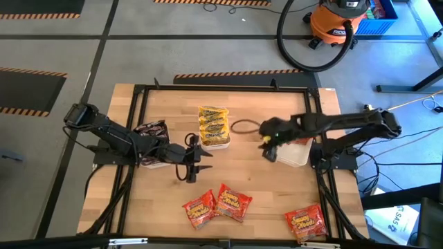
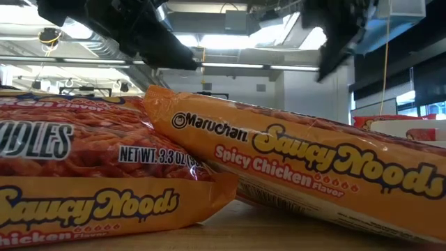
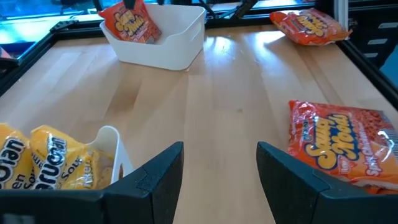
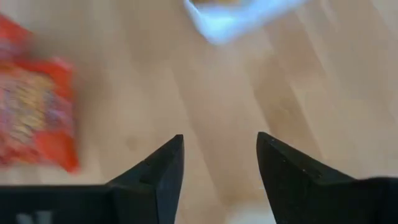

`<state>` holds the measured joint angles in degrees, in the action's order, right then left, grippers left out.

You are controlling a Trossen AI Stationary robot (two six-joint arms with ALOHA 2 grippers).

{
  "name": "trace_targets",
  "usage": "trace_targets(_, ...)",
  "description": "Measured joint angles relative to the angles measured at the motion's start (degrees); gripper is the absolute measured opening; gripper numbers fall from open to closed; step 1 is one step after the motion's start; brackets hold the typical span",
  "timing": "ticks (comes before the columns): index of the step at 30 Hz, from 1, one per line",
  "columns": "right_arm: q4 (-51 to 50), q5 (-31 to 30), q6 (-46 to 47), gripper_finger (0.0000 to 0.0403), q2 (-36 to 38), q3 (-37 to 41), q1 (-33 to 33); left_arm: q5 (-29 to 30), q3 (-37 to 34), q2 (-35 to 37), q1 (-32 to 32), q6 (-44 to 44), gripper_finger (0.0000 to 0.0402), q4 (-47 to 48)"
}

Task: Sort Maruchan noodles
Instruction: Put the center orange noodle pack into the right white bin

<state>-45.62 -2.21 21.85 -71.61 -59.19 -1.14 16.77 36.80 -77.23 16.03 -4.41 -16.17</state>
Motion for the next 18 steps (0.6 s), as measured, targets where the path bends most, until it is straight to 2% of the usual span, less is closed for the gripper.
trace_targets(5,16.37,-1.15,-1.51,0.0178,-1.9,2.24,-5.8,-0.19,0.0,0.0,1.17,-0.31,0.0195,-0.39)
trace_targets(9,22.8,0.33,-1.06,0.0183,-3.71,2.26,-7.55,-0.19,0.0,0.0,1.96,-1.28,0.0195,-0.69)
trace_targets(18,30.84,10.33,4.53,0.0274,-11.5,2.3,-8.98,0.13,0.0,0.0,5.97,-3.92,0.0195,-1.36)
